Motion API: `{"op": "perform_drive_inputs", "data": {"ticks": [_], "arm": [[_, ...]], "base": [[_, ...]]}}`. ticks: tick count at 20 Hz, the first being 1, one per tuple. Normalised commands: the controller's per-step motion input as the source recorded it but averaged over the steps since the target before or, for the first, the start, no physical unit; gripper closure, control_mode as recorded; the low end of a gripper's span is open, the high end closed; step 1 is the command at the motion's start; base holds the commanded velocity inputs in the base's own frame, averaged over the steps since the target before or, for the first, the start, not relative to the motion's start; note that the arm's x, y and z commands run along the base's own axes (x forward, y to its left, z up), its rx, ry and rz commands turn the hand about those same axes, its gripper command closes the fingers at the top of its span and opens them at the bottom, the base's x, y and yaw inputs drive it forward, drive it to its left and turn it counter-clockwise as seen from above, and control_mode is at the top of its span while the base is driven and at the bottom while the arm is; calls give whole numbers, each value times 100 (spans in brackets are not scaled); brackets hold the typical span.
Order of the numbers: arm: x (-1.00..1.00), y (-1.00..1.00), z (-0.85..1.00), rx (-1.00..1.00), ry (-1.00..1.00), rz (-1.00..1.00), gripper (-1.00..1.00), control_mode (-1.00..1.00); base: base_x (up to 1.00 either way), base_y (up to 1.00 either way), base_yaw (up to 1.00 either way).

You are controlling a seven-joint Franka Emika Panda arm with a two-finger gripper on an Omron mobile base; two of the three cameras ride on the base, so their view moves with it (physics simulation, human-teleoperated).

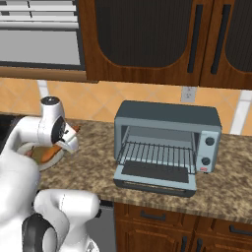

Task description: Pick up the kebab skewer and baguette bread, and place them inside the toaster oven. Close the toaster oven door and start by setting the timer.

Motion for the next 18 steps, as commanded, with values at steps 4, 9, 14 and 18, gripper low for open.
{"op": "perform_drive_inputs", "data": {"ticks": [4,9,14,18], "arm": [[-23,-89,58,10,-12,-26,100,-100],[-47,-93,40,22,-2,-31,100,-100],[-45,-79,48,23,-3,-37,100,-100],[-3,-100,54,15,-1,-33,100,-100]], "base": [[0,0,0],[0,0,0],[0,0,0],[0,0,0]]}}
